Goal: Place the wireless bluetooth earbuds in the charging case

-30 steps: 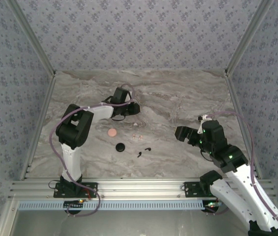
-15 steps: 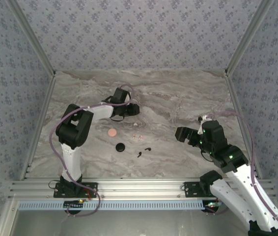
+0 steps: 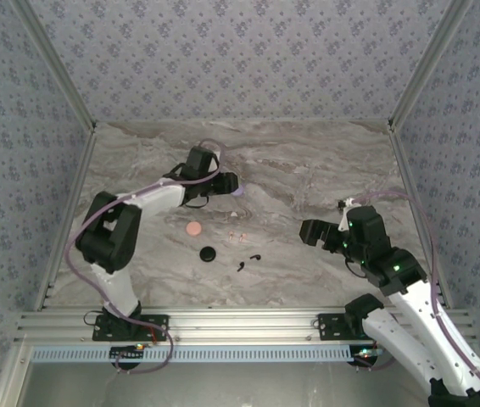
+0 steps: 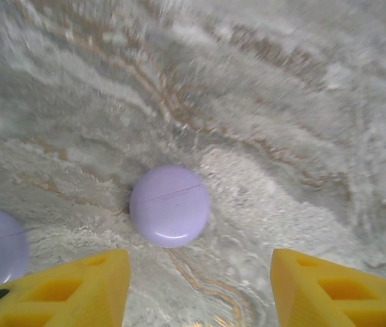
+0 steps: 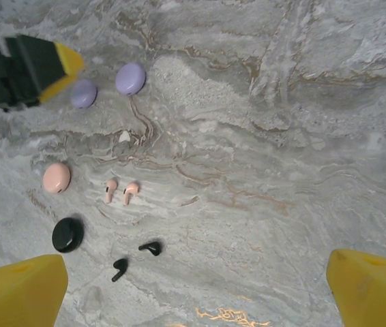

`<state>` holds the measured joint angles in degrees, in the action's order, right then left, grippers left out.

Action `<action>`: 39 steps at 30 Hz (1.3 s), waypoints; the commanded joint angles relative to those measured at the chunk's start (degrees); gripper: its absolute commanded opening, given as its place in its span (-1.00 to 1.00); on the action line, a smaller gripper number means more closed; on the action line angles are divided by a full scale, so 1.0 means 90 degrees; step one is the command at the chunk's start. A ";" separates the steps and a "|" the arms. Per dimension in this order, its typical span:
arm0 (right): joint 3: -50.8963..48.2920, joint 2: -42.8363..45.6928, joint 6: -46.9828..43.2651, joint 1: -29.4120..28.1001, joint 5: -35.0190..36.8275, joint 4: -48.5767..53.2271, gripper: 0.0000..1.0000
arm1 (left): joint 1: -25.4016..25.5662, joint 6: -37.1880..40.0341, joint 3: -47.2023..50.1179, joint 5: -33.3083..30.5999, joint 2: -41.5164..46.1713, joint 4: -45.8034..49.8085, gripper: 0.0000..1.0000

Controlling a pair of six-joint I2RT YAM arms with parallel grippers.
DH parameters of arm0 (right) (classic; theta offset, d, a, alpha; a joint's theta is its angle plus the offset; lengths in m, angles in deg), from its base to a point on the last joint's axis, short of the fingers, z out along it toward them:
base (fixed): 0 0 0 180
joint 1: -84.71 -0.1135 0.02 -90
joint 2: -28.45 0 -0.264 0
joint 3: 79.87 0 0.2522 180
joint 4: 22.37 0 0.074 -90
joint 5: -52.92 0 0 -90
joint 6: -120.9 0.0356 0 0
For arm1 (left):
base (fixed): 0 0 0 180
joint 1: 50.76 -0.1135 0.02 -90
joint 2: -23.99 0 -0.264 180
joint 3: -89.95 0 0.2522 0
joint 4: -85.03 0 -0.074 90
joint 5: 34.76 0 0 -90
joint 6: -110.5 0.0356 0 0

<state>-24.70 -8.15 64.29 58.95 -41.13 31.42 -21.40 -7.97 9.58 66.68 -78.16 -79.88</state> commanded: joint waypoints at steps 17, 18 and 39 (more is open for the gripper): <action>0.0664 -0.2860 0.0681 -0.3087 0.1808 -0.0822 0.92 | -0.0957 -0.1146 0.3157 -0.1194 0.3736 -0.0617 0.65; 0.0798 -0.3136 0.0685 -0.3258 0.1909 -0.0849 0.92 | -0.1026 -0.1201 0.3262 -0.1166 0.3856 -0.0656 0.67; 0.4658 -0.8267 0.0353 -0.4785 0.2225 -0.0253 0.87 | -0.1974 -0.1464 0.4567 -0.1393 0.6504 -0.0003 0.98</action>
<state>14.93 -80.34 67.85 15.58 -20.19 26.50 -38.71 -20.73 50.50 54.88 -21.15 -81.41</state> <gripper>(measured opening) 0.941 0.992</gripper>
